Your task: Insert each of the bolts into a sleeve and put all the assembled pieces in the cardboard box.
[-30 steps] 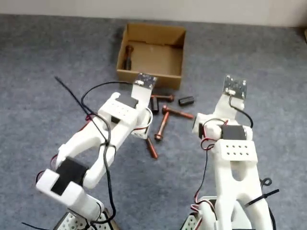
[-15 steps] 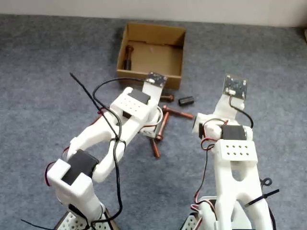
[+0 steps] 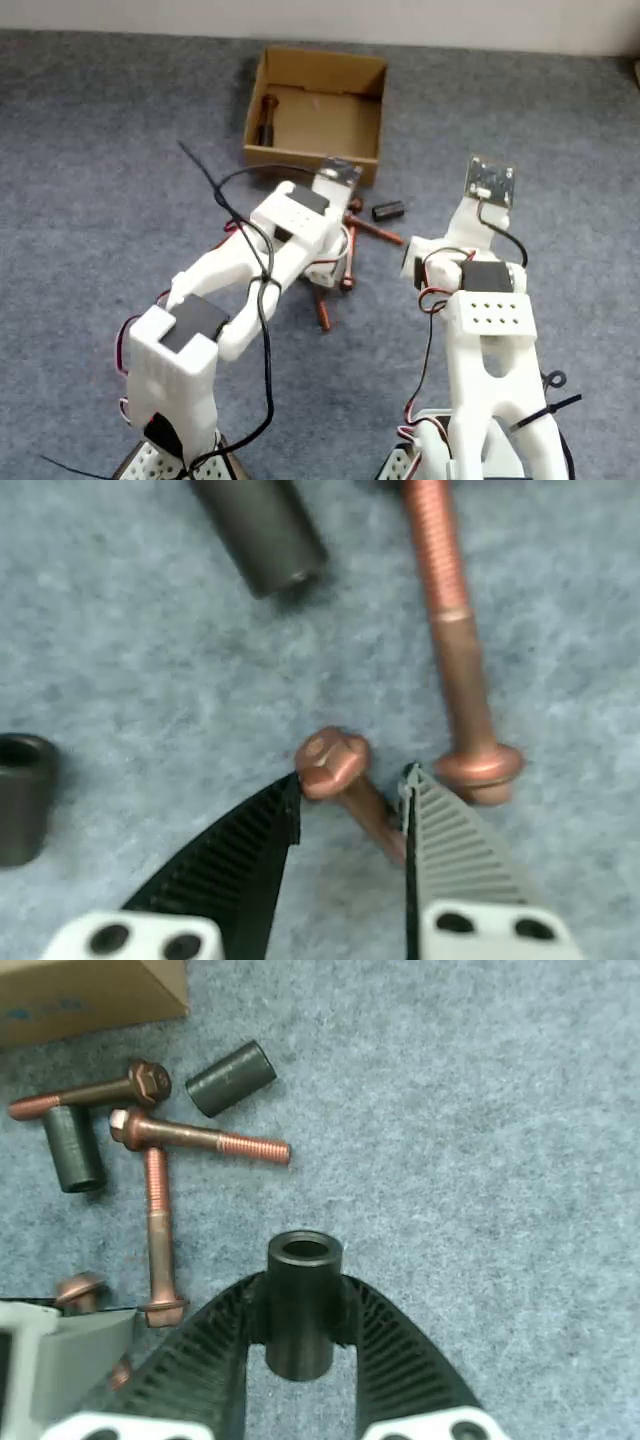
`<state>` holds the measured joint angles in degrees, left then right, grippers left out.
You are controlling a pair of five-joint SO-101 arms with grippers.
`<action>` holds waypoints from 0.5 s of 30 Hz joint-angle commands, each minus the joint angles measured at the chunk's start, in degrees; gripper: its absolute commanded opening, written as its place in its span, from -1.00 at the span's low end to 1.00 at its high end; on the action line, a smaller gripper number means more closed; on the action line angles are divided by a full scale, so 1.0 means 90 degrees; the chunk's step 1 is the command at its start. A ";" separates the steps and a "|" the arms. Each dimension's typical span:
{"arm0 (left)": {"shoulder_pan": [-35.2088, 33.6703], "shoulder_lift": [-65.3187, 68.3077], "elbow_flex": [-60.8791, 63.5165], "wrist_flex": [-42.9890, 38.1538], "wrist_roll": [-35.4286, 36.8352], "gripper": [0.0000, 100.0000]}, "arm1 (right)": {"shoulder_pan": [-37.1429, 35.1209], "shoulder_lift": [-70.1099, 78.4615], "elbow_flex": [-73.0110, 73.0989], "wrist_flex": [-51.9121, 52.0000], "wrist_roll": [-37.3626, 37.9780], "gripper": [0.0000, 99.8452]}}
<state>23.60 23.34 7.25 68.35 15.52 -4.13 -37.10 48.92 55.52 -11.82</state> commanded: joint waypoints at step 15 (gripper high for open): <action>-0.0571 -0.0396 -0.0142 0.0772 -0.0694 -0.99 | 0.0015 -0.0210 -0.0024 -0.0083 -0.0029 -0.99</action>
<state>20.18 24.75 5.49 73.10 12.26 -4.13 -37.10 48.92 55.52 -11.82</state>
